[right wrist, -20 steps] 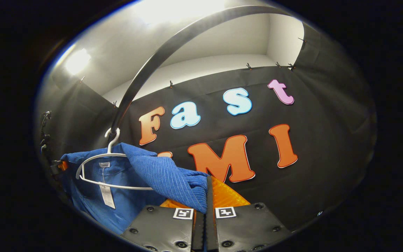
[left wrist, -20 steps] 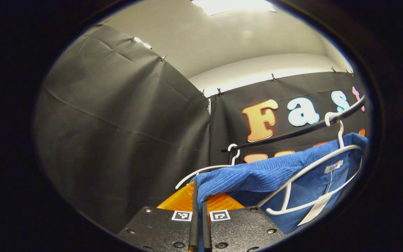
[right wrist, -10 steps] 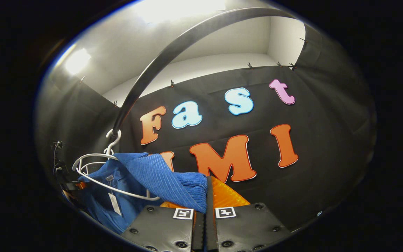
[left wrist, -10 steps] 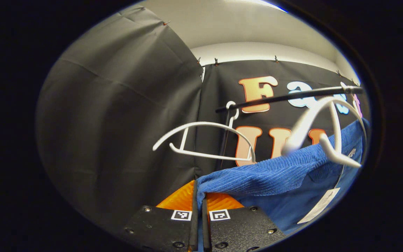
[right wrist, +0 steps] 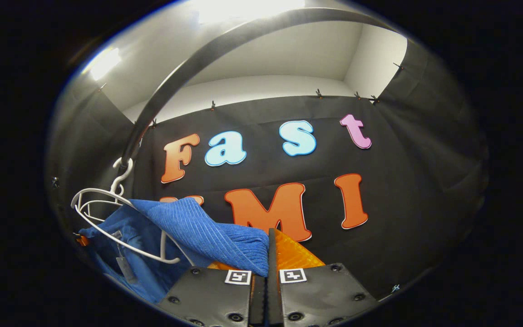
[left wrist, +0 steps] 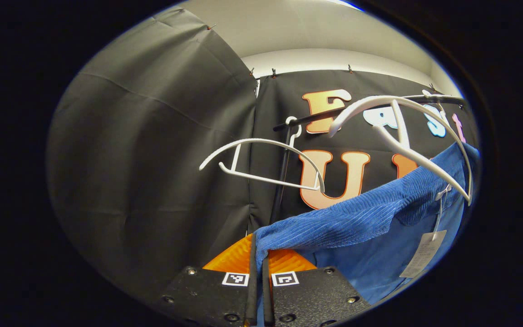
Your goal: Grasp the clothes on the hanger with both hands and then place them into the laundry hamper below.
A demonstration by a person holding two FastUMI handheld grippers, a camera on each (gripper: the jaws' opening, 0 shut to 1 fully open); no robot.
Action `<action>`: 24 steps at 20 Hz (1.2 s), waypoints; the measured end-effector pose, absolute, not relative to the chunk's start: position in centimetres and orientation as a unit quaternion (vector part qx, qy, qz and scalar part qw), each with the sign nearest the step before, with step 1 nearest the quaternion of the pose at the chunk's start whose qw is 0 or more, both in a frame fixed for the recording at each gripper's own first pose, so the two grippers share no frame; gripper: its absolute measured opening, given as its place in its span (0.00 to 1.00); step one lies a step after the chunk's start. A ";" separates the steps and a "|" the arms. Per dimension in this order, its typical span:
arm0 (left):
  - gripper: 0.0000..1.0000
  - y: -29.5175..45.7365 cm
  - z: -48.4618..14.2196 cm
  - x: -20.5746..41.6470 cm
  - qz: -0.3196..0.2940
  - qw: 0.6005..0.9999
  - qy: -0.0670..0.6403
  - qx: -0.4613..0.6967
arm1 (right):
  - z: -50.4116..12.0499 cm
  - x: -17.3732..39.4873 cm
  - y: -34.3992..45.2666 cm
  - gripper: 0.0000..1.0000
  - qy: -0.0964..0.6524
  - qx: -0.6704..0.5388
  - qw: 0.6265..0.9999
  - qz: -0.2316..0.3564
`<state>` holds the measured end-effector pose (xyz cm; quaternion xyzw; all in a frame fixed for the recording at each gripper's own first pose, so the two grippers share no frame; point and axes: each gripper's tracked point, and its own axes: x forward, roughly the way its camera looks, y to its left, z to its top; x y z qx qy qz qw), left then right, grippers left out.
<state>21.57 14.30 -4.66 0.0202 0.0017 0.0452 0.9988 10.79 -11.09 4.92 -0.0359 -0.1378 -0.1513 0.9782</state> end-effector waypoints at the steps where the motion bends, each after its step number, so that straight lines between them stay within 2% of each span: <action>1: 0.03 14.1 -4.6 21.2 0.043 0.999 0.001 0.022 | 4.7 11.2 -12.0 0.10 -0.137 -0.040 0.976 -0.163; 5: 0.05 13.3 -4.7 19.7 0.035 0.999 0.002 0.040 | 3.3 12.4 -14.7 0.10 -0.128 -0.054 0.971 -0.197; 7: 0.03 12.8 -5.2 19.1 0.031 0.998 0.009 0.050 | 1.3 12.7 -16.7 0.10 -0.105 -0.056 0.969 -0.218; 12: 0.05 10.4 -6.4 17.5 0.006 0.996 0.021 0.081 | -2.8 12.0 -17.7 0.10 -0.063 -0.048 0.974 -0.212; 19: 0.05 8.6 -5.8 16.0 -0.014 0.996 0.021 0.090 | -2.2 11.0 -15.6 0.10 -0.053 -0.059 0.982 -0.171; 24: 0.05 3.8 -5.9 14.4 -0.058 0.995 0.022 0.074 | -3.4 11.9 -8.3 0.10 -0.035 -0.073 0.994 -0.077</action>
